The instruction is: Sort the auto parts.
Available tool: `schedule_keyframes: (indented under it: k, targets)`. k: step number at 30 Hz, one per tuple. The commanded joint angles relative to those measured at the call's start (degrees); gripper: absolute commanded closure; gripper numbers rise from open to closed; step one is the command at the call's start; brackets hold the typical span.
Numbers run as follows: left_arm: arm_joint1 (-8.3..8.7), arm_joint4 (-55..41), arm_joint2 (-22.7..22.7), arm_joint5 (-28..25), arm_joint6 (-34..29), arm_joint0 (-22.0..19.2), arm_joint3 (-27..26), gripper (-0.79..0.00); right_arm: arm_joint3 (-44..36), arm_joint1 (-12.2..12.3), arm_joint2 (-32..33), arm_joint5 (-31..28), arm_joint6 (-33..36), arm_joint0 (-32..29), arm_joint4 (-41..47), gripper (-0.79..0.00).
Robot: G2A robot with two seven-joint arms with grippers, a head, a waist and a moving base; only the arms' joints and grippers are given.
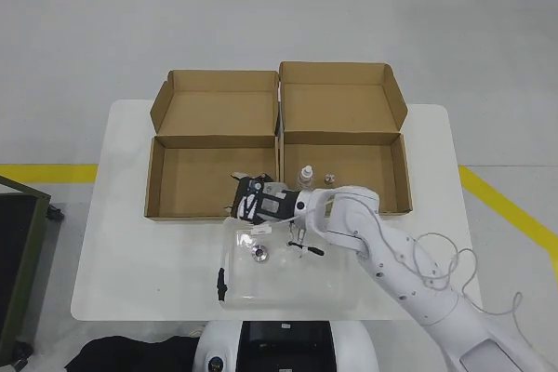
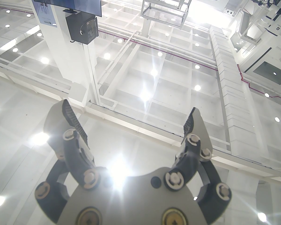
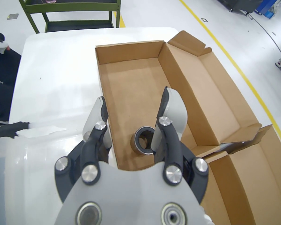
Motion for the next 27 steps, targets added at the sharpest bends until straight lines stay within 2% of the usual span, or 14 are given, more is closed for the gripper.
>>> schedule_keyframes:
  k: [1, 6, 14, 19, 27]
  targets:
    - [0.0, 0.0, 0.0, 0.0, 0.0, 0.0, 0.0, -0.785, -3.6, 0.7, 0.8, -2.2, 1.0, -2.6, -0.7, -0.422]
    - [0.0, 0.0, 0.0, 0.0, 0.0, 0.0, 0.0, -0.785, -9.1, 2.4, 2.9, -6.5, 2.1, -9.3, -3.1, -0.44]
    - [0.0, 0.0, 0.0, 0.0, 0.0, 0.0, 0.0, -0.785, -10.4, 4.4, 5.1, -10.7, 1.2, -17.4, -7.1, -0.419]
    - [0.0, 0.0, 0.0, 0.0, 0.0, 0.0, 0.0, -0.785, -7.6, 4.8, 6.2, -9.8, -1.4, -18.6, -9.3, -0.422]
    - [0.0, 0.0, 0.0, 0.0, 0.0, 0.0, 0.0, -0.785, -2.6, 4.6, 5.3, -7.4, -4.9, -17.1, -12.5, -0.437]
